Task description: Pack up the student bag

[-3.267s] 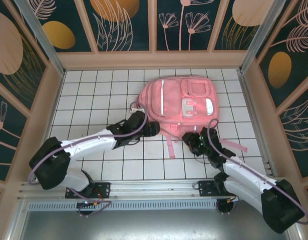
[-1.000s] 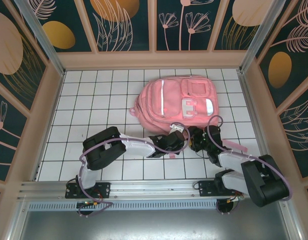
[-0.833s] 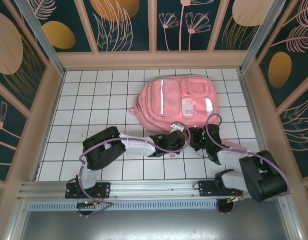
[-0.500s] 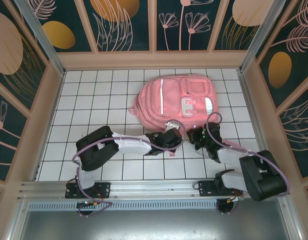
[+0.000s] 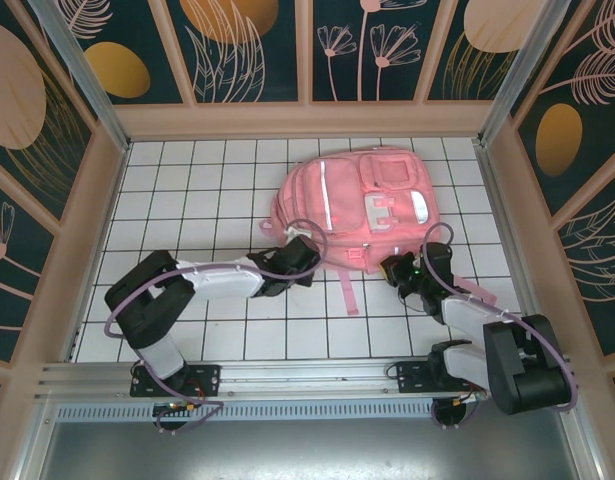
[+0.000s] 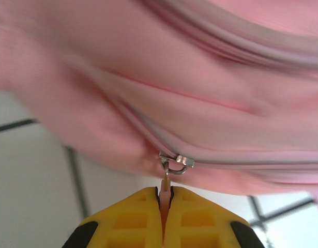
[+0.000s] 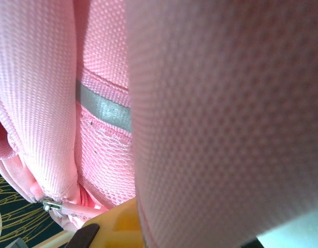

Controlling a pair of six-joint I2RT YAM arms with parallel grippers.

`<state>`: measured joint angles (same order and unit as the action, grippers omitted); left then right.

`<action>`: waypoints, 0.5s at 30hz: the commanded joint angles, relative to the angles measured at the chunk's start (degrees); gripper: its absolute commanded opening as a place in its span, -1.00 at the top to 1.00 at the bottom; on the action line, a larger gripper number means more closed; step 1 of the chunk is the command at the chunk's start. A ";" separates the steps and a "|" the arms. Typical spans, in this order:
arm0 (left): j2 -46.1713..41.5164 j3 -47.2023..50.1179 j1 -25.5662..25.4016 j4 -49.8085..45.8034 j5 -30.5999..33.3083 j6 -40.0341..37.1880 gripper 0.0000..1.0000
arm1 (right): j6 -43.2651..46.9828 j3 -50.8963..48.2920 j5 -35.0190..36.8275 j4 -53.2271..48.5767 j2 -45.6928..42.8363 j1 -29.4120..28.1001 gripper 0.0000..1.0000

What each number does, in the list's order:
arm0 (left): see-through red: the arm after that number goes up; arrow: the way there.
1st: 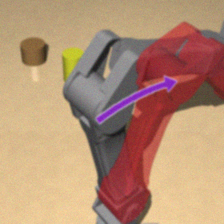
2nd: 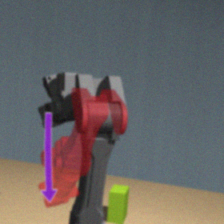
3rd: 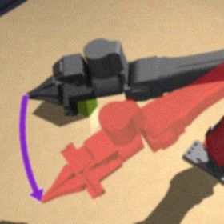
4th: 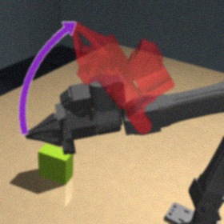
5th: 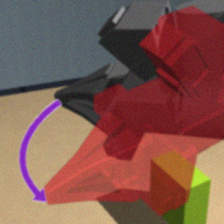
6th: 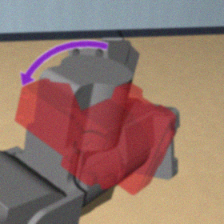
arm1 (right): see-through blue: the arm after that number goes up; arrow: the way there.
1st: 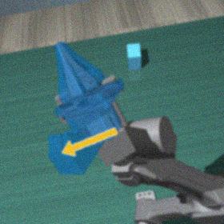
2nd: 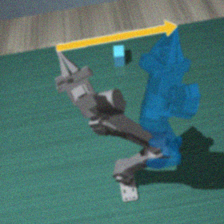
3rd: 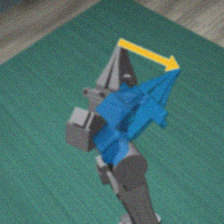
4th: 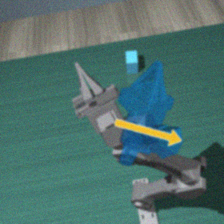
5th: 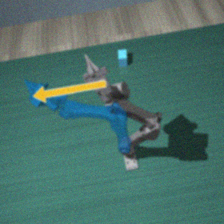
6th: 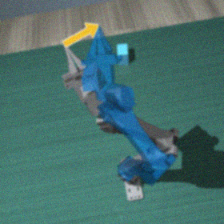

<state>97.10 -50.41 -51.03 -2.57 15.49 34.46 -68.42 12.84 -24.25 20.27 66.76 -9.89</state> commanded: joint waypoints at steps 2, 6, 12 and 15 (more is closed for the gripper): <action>-4.60 2.72 6.34 -7.11 4.66 -0.02 1.00 | 5.00 2.54 3.14 -3.79 -0.89 4.63 1.00; -5.51 1.78 9.28 -7.55 3.63 -0.20 1.00 | 6.91 4.18 1.91 -4.97 -0.01 6.38 1.00; -6.27 1.31 9.30 -5.30 -4.76 -5.61 1.00 | 12.72 8.65 0.61 -7.06 4.68 8.32 1.00; -7.73 2.42 8.14 -3.64 -8.52 -6.57 1.00 | 16.97 12.11 0.07 -8.22 8.50 9.71 1.00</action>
<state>91.64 -49.36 -43.13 -3.46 9.10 30.30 -57.43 20.80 -28.64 11.73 72.99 -2.66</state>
